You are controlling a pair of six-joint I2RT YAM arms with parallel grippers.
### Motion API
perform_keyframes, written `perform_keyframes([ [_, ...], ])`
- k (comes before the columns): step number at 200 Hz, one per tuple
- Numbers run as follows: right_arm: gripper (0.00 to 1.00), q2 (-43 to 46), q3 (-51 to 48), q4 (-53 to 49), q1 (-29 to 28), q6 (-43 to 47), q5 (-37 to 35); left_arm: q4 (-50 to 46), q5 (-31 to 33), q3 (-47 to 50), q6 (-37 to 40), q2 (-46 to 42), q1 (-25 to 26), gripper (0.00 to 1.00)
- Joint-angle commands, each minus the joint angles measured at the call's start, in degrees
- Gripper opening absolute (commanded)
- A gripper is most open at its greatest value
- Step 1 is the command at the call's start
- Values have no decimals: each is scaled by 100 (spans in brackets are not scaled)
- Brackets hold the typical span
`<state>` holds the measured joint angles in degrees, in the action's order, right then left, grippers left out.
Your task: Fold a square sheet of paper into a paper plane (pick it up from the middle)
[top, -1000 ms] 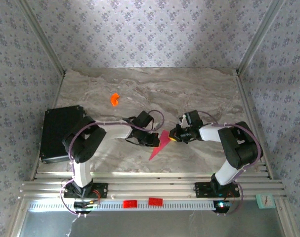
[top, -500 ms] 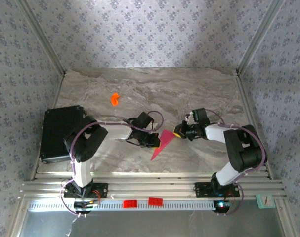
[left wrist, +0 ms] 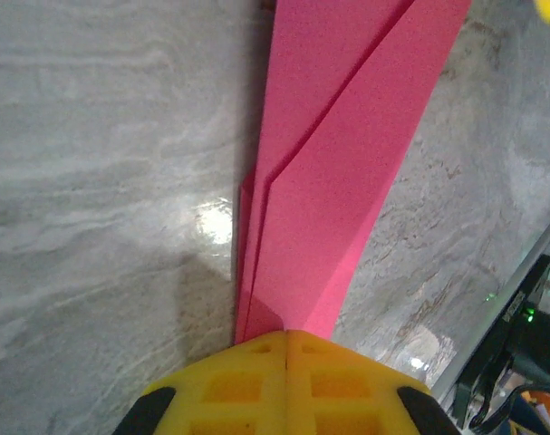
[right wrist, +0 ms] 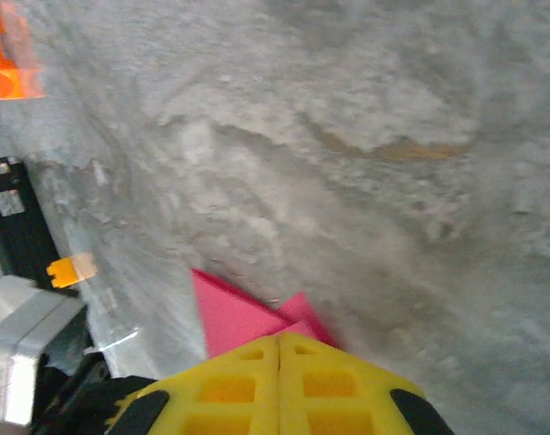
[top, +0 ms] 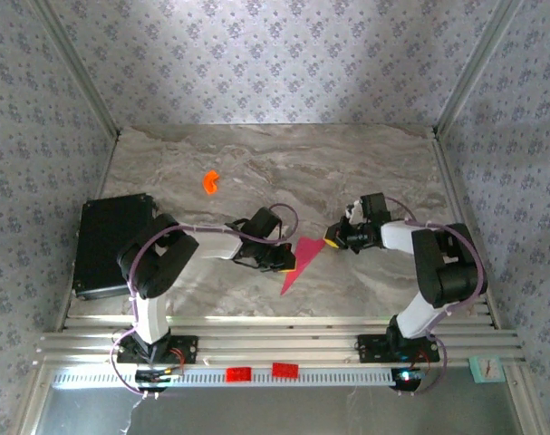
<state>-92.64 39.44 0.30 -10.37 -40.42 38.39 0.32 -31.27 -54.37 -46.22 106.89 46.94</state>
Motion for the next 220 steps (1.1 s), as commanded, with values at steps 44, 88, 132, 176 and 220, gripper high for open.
perform_keyframes([
  [44, 28, 1346, -634, -418, -478, -389, -277, -355, 792, -40, 92, -1081, -326, 16],
  [88, 29, 1400, -927, -381, -938, -616, -624, -393, -75, -274, 207, -370, -702, 19],
  [132, 29, 1160, -793, -379, -1154, -631, -778, -455, -466, -706, 357, 176, -699, 20],
  [176, 25, 887, -688, -311, -1283, -662, -878, -785, -653, -1071, 591, 565, -694, 20],
  [220, 21, 663, -598, -236, -1386, -670, -917, -1085, -657, -1219, 738, 778, -666, 17],
])
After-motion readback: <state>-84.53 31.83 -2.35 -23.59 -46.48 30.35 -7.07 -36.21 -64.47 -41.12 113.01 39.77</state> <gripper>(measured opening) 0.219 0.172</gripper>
